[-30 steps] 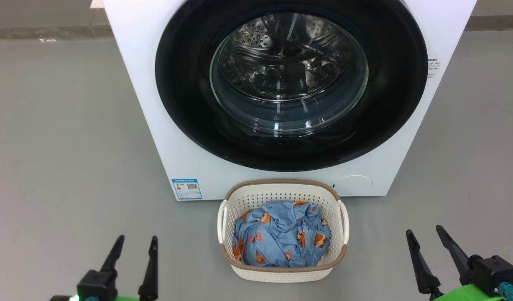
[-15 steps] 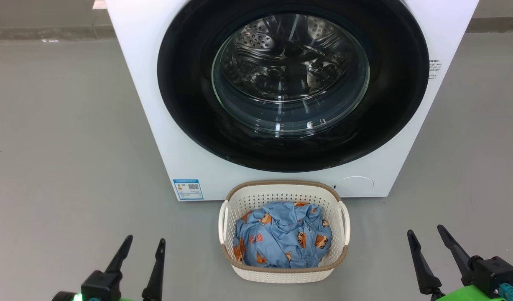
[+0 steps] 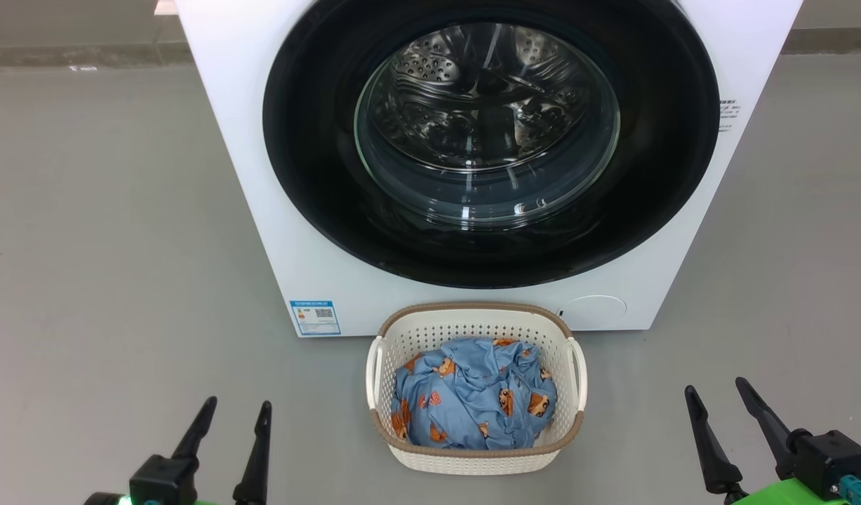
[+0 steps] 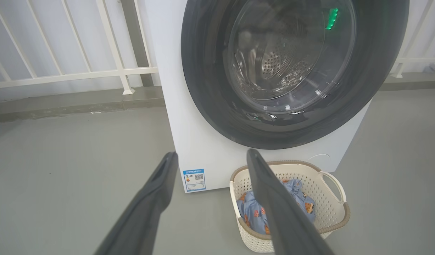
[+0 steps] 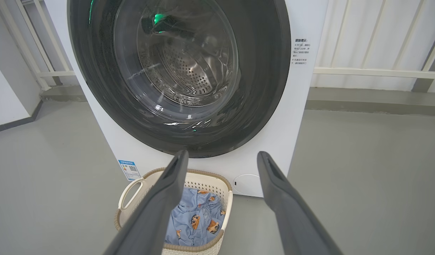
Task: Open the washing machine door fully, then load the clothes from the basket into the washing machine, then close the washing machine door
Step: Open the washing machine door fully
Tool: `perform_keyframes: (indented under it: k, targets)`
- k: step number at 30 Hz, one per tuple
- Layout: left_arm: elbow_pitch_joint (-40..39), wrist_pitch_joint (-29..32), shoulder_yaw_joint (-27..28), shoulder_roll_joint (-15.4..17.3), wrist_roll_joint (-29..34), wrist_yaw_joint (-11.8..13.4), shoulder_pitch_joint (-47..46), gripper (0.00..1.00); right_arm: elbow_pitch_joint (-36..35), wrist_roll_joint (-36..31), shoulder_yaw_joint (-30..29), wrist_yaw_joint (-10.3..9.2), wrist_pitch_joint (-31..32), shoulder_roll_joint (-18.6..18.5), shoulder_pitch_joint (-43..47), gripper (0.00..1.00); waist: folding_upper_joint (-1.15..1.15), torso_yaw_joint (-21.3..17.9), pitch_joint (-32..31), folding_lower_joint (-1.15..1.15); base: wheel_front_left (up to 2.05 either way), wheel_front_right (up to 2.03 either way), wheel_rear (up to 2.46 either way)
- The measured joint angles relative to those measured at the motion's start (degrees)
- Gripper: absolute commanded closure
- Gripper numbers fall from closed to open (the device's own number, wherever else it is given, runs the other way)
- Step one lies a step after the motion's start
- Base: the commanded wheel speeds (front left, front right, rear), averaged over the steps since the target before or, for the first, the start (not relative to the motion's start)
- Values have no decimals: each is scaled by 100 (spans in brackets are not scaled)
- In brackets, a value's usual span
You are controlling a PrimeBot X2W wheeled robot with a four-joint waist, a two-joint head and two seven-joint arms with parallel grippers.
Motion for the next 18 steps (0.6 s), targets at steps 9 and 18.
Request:
perform_keyframes:
  k: [9,18]
  targets:
    - [36,0,-53,12,-47,0,-1,0,-12,0,-5,0,0,16,1,0,0,-17,15,0,18,18,-36]
    - [-12,0,-48,21,-60,0,-1,0,-11,1,8,0,0,15,0,0,0,-38,59,0,93,93,-186]
